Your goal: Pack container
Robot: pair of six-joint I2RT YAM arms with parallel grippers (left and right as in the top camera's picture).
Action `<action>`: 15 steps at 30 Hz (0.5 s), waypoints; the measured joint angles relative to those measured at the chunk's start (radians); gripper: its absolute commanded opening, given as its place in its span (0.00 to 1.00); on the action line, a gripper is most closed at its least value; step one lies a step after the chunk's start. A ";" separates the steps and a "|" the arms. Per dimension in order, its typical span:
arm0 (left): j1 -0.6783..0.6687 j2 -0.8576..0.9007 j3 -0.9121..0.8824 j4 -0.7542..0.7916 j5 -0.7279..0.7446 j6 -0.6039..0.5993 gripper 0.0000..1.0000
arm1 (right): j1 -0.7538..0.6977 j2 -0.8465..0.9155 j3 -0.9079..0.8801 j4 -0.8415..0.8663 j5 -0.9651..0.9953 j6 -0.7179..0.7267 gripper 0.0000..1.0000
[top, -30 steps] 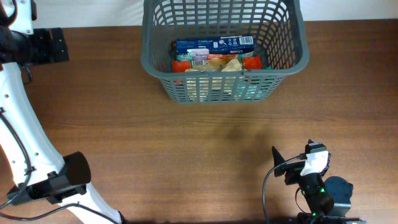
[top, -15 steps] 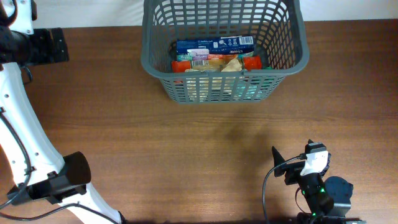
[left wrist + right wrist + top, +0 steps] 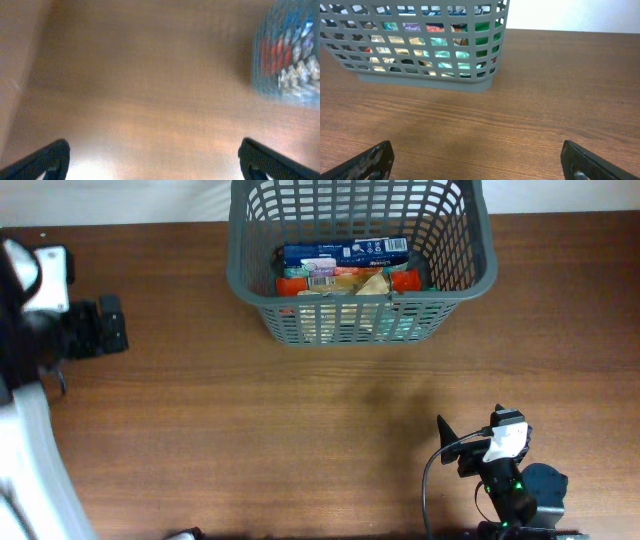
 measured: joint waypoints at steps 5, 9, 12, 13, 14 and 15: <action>-0.098 -0.346 -0.412 0.404 0.000 0.000 0.99 | 0.000 -0.001 -0.001 0.002 0.000 -0.001 0.99; -0.201 -0.628 -0.814 0.694 0.005 0.000 0.99 | 0.001 -0.002 -0.002 0.002 0.000 0.000 0.99; -0.220 -0.781 -1.051 0.862 0.004 0.000 0.99 | 0.001 -0.003 -0.002 0.003 0.000 -0.001 0.99; -0.223 -0.845 -1.156 0.917 0.004 0.000 0.99 | 0.001 -0.003 -0.002 0.003 0.000 -0.001 0.99; -0.224 -0.892 -1.236 0.956 0.003 0.000 0.99 | 0.002 -0.003 -0.002 0.003 0.000 0.000 0.99; -0.224 -0.932 -1.302 0.986 0.003 0.000 0.99 | 0.002 -0.003 -0.002 0.003 0.000 -0.001 0.99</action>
